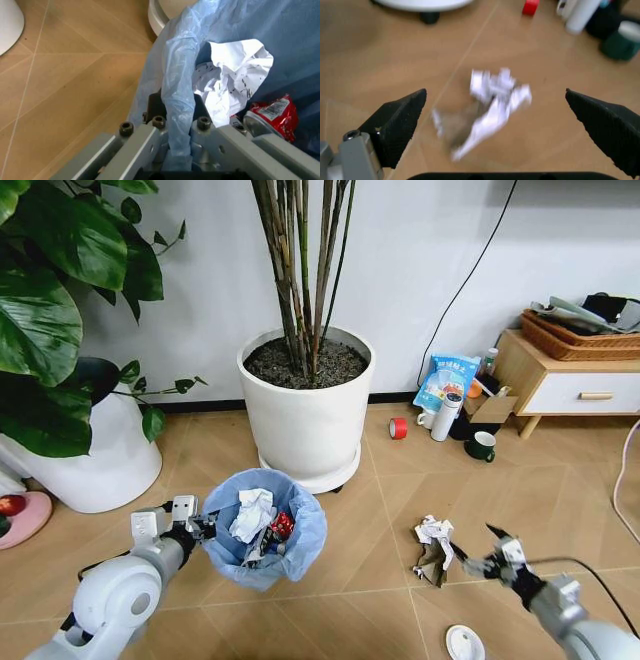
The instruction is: Pick up the trash bin and place the garbage on the floor into it.
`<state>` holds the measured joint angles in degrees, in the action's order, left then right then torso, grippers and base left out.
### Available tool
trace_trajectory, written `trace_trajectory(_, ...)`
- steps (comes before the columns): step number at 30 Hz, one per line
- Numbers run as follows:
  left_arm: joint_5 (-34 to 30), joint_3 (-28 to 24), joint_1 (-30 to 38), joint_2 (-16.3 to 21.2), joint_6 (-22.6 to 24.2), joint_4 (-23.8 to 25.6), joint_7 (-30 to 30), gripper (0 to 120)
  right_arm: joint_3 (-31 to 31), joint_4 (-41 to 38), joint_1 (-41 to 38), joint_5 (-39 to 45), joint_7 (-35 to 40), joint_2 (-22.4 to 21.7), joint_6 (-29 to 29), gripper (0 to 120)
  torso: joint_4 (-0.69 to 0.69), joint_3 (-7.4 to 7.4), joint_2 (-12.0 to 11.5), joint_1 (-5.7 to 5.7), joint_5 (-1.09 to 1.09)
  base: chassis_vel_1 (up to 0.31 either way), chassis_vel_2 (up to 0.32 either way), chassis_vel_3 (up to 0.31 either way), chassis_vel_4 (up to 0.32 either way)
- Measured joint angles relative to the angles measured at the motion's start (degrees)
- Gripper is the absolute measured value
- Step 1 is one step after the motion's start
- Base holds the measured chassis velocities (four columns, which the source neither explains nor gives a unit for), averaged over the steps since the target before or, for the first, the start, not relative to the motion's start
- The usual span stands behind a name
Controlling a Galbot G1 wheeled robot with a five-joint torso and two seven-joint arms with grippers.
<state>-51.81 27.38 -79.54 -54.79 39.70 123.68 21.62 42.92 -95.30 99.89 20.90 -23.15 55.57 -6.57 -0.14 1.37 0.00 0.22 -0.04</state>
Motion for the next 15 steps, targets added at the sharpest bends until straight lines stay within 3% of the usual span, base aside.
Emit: trace_trajectory(15, 1.1, -0.6, -0.1, -1.0, -0.2, -0.4, -1.4, 0, 0.1, 12.0, 2.9, -5.3, -1.4, 3.5, -5.1, 100, 0.01, 0.00, 0.0, 0.00, -0.02, 0.000, 0.000, 0.000, 0.000)
